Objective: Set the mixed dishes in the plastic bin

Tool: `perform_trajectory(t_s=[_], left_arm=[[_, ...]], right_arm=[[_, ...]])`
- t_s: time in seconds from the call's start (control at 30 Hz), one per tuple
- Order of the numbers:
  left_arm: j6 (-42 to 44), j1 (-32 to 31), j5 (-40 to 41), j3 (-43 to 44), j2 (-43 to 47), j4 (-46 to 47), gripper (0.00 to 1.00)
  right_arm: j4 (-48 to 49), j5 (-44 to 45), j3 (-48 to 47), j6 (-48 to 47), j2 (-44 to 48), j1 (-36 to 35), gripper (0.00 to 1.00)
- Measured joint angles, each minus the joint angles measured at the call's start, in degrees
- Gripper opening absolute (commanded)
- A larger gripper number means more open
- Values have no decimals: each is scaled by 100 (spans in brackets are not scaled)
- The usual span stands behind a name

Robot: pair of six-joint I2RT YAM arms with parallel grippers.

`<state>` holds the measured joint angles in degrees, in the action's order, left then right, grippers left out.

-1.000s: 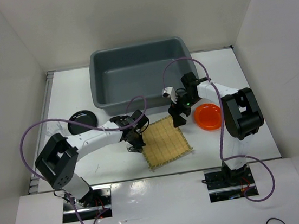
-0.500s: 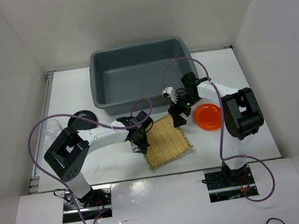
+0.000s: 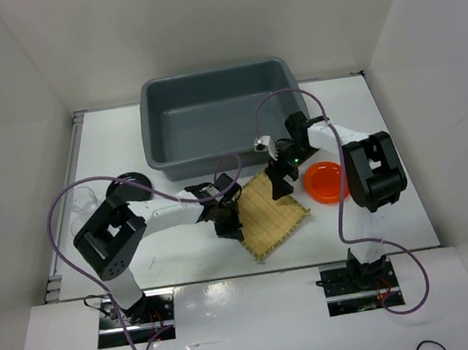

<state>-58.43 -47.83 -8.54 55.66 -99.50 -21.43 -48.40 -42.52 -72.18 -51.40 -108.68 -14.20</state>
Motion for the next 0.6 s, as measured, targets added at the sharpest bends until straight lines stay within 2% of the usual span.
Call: perform_trajectory(t_s=[0.17, 0.27, 0.3, 0.47, 0.5, 0.57, 0.6], left_arm=[[-4, -13, -295, 11, -125, 367, 0], [-4, -13, -385, -15, -140, 426, 0], [-7, -15, -444, -15, -173, 422, 0], [-2, -76, -833, 20, -297, 407, 0], [-11, -92, -901, 35, -326, 426, 0], [-15, -105, -1023, 59, -387, 507, 0], [-15, -107, -1075, 66, -398, 507, 0]], right_arm=[[-125, -201, -57, -289, -131, 0, 96], [-177, -199, -94, -629, -190, -9, 77], [-216, -210, -138, -763, -238, -11, 65], [-439, -385, -323, -1351, -481, -48, 43], [-533, -192, -319, -1349, -474, -94, 35], [-697, 212, -282, -1252, -420, -186, 32], [-756, 367, -264, -1217, -393, -214, 26]])
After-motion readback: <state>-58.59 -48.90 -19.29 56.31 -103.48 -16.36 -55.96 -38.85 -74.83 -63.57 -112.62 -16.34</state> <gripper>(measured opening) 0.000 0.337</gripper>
